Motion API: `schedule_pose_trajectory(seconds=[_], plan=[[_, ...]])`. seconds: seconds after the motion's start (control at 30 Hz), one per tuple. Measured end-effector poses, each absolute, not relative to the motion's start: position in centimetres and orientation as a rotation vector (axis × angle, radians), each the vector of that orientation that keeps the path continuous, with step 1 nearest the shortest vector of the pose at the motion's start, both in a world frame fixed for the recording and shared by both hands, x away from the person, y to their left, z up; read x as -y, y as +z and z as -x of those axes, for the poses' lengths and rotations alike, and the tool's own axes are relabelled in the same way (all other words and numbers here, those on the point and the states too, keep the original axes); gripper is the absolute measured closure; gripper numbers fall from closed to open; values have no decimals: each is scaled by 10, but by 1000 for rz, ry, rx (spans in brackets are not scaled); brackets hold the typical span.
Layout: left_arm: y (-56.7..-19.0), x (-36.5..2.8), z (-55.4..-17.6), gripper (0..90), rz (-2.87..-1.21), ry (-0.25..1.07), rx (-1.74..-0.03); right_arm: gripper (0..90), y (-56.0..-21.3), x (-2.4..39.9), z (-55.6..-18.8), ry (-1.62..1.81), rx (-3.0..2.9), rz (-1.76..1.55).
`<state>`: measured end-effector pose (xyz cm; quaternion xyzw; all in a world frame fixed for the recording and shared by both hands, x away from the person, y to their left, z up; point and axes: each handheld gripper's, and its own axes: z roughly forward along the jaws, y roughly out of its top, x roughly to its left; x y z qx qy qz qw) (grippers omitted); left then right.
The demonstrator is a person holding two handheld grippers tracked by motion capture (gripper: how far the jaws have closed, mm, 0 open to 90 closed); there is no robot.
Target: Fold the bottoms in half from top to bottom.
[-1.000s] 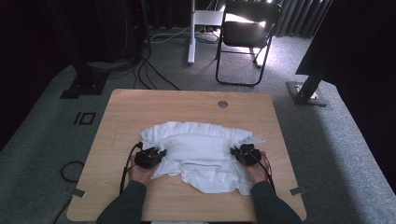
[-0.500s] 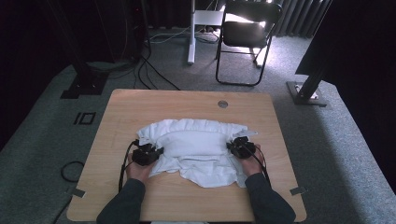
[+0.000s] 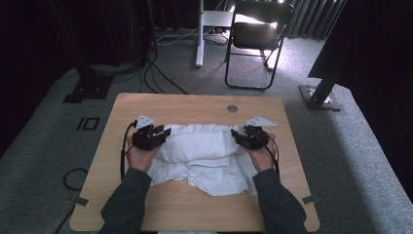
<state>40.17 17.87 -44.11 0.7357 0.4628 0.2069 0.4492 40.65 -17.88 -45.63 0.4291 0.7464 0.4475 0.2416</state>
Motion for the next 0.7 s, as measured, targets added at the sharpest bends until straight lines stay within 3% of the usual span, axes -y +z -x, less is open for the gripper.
schedule_pose_trajectory(seconds=[0.27, 0.7], plan=[[-443, -148, -427, 639, -1907, 478, -1150, 493, -438, 170, -412, 1259, -1966, -1206], [-448, -142, -433, 638, -1929, 464, -1160, 489, -431, 209, -399, 1271, -1941, -1277]])
